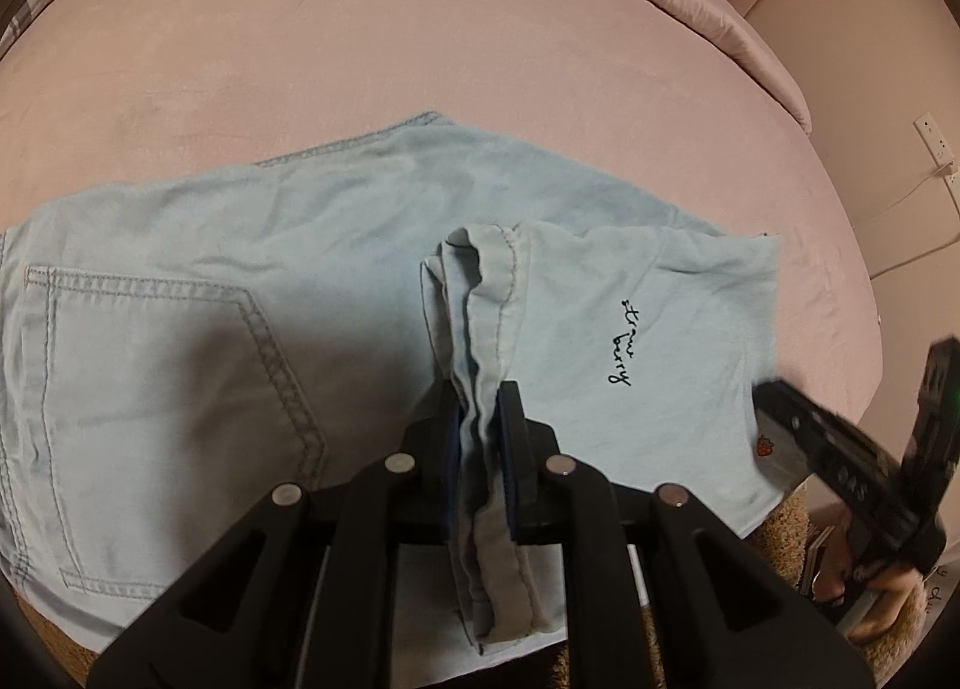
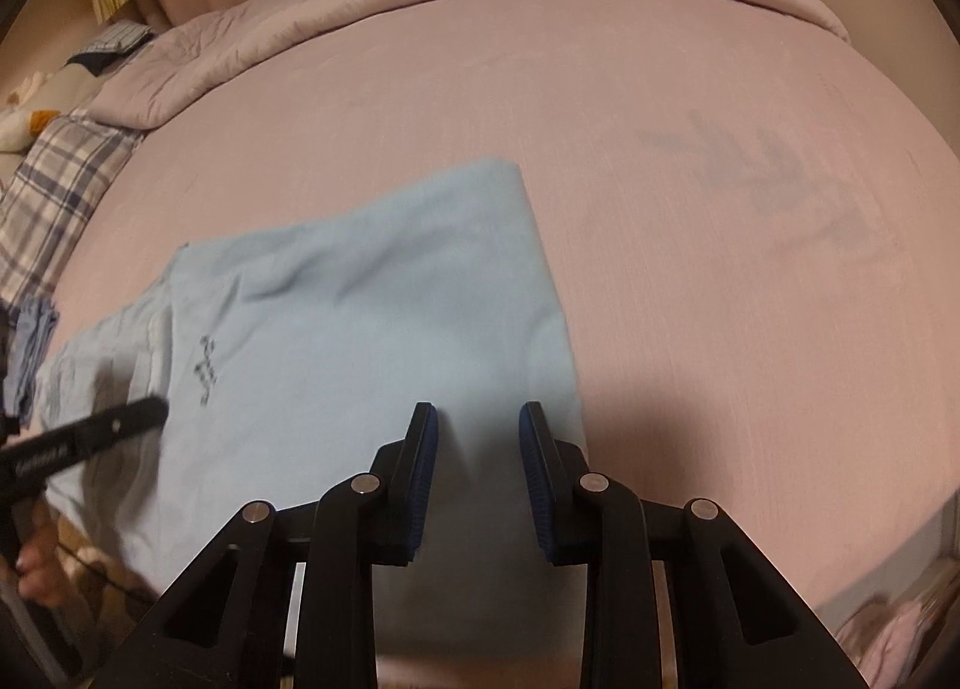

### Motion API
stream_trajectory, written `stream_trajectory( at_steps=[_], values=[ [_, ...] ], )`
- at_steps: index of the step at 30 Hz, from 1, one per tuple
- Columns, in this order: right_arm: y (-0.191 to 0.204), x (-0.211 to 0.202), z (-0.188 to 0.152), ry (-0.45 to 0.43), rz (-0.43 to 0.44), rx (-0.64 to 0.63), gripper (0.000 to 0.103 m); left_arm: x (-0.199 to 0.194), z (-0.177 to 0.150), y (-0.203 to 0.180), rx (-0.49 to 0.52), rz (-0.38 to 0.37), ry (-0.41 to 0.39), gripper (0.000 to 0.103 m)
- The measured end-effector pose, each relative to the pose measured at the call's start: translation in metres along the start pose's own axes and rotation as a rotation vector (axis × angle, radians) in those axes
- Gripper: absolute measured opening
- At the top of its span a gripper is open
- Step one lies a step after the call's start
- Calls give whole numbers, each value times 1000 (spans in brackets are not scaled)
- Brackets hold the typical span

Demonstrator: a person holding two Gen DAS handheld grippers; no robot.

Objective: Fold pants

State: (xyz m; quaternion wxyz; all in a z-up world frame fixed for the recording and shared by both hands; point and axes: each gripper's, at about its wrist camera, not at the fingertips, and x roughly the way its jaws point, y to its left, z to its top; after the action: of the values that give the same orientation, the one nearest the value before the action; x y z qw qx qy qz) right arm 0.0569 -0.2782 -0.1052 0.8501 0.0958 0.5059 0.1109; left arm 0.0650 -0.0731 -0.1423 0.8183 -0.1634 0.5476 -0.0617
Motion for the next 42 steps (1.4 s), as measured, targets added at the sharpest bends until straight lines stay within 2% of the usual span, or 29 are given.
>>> stream_trajectory(
  at_steps=[8, 25, 31, 35, 42],
  values=[
    [-11, -17, -23, 22, 9, 19, 29, -1, -6, -1, 1, 4, -3, 14],
    [-6, -14, -20, 27, -21, 33, 29, -8, -21, 3, -19, 0, 6, 15],
    [-3, -13, -17, 45, -44, 28, 29, -16, -32, 8, -48, -28, 18, 15],
    [2, -11, -11, 53, -62, 30, 30, -25, -37, 18, -87, -83, 30, 17],
    [11, -7, -7, 64, -84, 19, 33, -43, -41, 26, -100, -75, 5, 20]
  ],
)
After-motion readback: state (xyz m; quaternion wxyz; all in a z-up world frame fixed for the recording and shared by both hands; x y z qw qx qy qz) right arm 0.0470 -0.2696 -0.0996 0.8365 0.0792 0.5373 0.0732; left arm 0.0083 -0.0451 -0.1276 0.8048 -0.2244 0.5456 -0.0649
